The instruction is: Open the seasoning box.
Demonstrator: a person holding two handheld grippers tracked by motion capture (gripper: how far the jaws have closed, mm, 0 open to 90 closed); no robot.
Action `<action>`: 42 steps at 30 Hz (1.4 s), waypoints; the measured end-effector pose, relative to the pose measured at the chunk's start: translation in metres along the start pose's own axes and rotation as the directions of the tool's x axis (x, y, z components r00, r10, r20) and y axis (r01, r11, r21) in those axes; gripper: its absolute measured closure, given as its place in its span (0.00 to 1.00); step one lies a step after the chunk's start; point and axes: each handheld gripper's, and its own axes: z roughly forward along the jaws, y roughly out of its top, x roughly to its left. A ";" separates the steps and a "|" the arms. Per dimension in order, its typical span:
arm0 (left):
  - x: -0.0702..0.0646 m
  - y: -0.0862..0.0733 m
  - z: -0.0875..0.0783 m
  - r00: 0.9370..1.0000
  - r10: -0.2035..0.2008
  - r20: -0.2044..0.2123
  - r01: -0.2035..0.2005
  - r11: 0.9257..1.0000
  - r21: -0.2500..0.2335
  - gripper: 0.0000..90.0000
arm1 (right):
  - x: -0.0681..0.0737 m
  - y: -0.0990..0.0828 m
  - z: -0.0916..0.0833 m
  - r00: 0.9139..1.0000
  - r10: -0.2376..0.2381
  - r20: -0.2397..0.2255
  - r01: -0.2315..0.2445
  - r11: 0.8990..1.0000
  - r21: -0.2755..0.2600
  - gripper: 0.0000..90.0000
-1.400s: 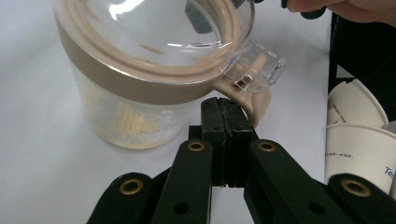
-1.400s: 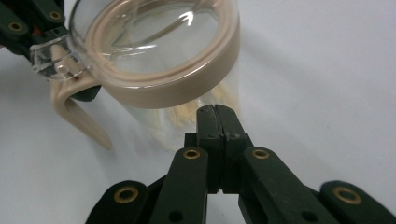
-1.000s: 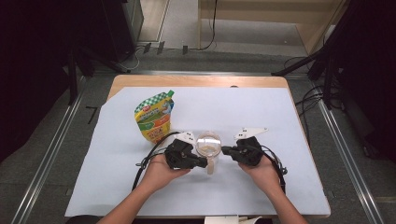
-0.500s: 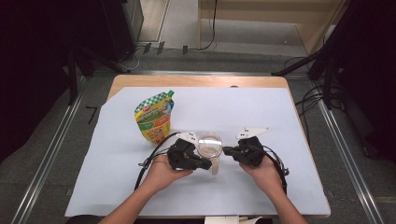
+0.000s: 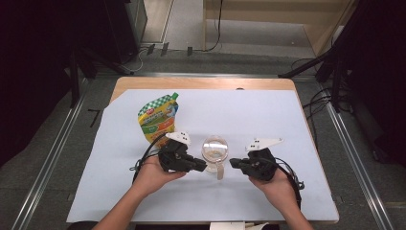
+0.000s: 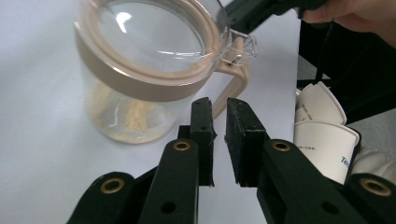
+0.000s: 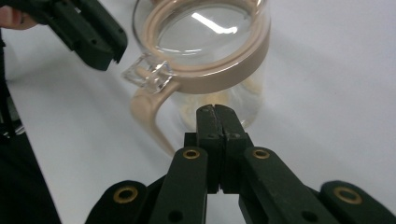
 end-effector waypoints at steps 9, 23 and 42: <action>0.010 -0.003 -0.012 1.000 -0.019 -0.023 0.018 1.000 -0.010 0.80 | 0.017 -0.005 -0.008 0.999 -0.002 -0.042 0.002 1.000 -0.013 1.00; 0.018 -0.006 -0.013 0.998 -0.027 -0.059 0.024 0.999 -0.040 0.54 | 0.041 -0.010 0.019 0.994 -0.041 -0.101 0.045 0.998 0.040 1.00; 0.019 -0.008 -0.010 0.997 -0.027 -0.066 0.025 0.999 -0.037 0.49 | 0.042 -0.009 0.033 0.995 -0.075 -0.070 0.080 0.995 0.060 1.00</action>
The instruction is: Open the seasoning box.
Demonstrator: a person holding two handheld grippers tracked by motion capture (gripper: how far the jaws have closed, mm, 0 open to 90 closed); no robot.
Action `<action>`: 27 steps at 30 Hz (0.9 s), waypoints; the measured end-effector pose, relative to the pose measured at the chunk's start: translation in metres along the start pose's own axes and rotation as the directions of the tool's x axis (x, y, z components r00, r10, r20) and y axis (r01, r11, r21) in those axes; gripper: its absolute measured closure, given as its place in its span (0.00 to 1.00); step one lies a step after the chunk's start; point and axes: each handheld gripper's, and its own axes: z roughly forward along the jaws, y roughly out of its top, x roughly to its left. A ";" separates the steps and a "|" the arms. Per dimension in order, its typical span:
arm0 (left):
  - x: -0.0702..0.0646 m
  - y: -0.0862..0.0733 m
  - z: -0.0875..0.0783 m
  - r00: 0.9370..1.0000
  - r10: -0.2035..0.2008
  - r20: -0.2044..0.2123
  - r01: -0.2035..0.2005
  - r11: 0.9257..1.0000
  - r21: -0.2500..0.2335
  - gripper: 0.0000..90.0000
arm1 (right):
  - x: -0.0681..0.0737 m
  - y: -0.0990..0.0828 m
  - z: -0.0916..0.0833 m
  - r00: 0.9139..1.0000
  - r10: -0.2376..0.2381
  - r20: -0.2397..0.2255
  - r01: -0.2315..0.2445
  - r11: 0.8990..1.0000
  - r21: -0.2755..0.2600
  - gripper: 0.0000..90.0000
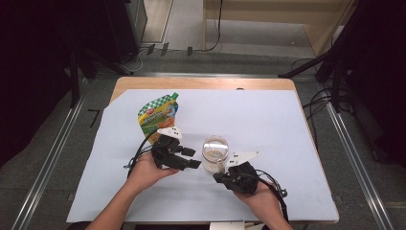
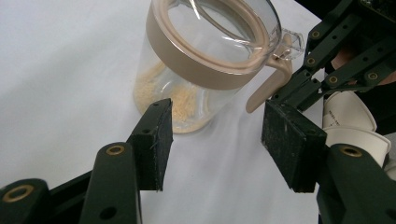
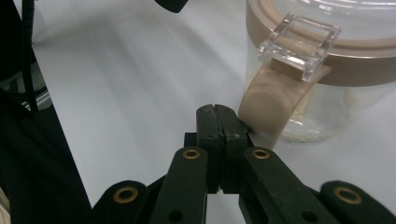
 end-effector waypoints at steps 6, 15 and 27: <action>0.001 0.000 0.001 1.000 0.000 0.001 0.000 1.000 0.001 0.49 | -0.002 0.000 -0.002 1.000 0.000 0.009 0.000 1.000 0.004 1.00; 0.001 0.000 0.001 1.000 -0.002 0.002 0.002 1.000 0.004 0.49 | -0.012 -0.003 -0.008 1.000 0.021 0.009 -0.021 1.000 0.019 1.00; 0.000 0.000 0.005 1.000 -0.005 0.009 0.005 1.000 0.009 0.49 | -0.037 -0.008 -0.024 0.993 0.090 0.074 -0.092 0.996 0.023 1.00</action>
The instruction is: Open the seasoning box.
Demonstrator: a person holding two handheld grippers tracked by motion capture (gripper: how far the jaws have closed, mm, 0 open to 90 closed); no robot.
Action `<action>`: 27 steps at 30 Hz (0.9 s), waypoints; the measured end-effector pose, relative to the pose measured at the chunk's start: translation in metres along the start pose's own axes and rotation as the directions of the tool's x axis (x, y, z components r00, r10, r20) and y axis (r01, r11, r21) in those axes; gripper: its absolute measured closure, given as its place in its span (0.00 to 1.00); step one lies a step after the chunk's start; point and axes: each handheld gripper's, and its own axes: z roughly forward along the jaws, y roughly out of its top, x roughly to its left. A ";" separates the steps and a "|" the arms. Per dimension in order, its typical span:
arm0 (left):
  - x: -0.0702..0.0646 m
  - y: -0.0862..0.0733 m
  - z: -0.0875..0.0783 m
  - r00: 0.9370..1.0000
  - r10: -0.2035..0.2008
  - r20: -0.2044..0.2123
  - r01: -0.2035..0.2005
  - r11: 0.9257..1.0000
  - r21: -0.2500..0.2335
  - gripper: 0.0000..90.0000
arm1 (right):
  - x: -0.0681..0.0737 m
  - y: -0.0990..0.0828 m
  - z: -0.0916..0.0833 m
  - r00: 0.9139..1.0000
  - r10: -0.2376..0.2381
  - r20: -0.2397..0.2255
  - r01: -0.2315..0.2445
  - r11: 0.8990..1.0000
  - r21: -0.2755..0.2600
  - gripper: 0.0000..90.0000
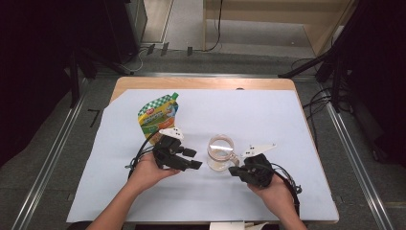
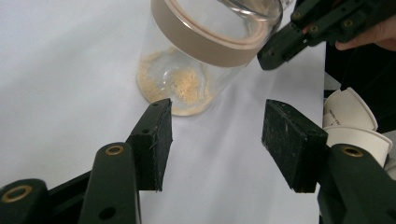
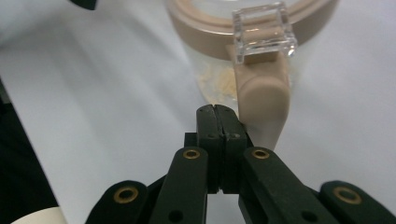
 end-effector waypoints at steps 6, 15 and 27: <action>0.000 0.000 0.002 1.000 0.004 0.000 -0.004 1.000 0.007 0.48 | -0.013 0.000 -0.004 0.999 0.025 0.032 -0.025 1.000 -0.005 1.00; 0.001 0.002 0.009 1.000 0.006 0.003 -0.006 1.000 0.018 0.47 | -0.032 0.002 -0.004 0.996 0.055 0.071 -0.055 0.998 -0.002 1.00; 0.005 0.012 0.021 1.000 -0.001 -0.020 0.001 1.000 0.001 0.42 | -0.055 0.009 0.002 0.987 0.088 0.138 -0.082 0.995 -0.054 1.00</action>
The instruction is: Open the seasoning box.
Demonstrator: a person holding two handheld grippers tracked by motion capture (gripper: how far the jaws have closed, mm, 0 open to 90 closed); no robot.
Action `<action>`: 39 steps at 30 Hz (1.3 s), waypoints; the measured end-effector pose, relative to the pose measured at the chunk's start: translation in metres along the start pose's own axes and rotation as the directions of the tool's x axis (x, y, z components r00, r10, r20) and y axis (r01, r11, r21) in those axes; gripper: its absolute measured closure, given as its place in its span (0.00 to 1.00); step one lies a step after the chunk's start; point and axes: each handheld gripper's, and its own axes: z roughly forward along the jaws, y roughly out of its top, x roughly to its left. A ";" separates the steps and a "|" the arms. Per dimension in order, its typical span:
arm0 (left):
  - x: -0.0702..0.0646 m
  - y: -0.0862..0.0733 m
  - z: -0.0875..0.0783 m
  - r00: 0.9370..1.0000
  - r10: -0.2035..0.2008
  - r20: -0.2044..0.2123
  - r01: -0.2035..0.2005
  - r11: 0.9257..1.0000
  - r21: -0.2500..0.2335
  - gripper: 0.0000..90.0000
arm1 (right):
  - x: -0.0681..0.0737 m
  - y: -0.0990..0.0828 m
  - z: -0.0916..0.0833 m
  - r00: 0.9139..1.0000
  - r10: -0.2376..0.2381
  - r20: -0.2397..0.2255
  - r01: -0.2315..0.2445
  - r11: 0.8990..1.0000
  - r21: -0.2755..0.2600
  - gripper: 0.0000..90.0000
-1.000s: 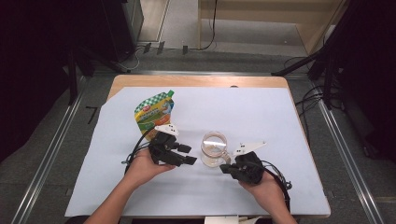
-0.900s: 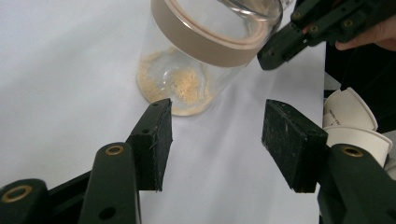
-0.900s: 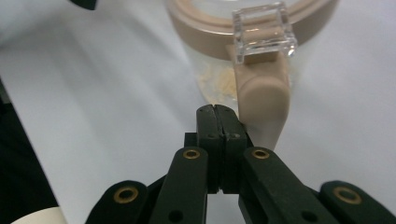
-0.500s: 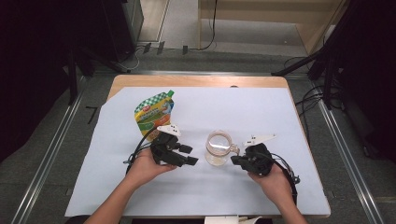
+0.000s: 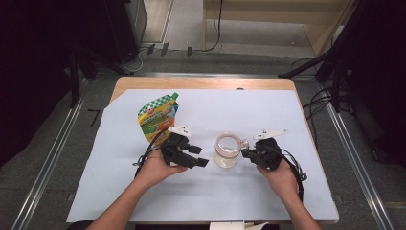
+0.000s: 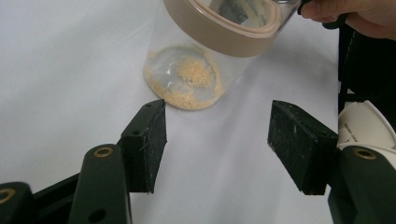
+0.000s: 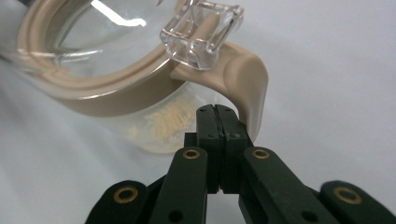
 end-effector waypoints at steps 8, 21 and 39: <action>-0.003 0.023 0.008 0.999 0.038 0.000 -0.038 0.999 0.021 0.40 | -0.015 0.008 0.009 1.000 -0.005 -0.012 0.004 0.999 -0.035 1.00; 0.003 0.027 0.022 0.999 0.028 0.018 -0.028 1.000 -0.007 0.39 | -0.016 0.014 0.023 0.999 -0.052 0.009 0.052 0.998 -0.031 1.00; -0.002 0.023 0.017 0.996 0.083 0.013 -0.083 0.997 0.003 0.20 | 0.011 0.013 0.032 0.995 -0.084 -0.058 0.086 0.996 0.031 1.00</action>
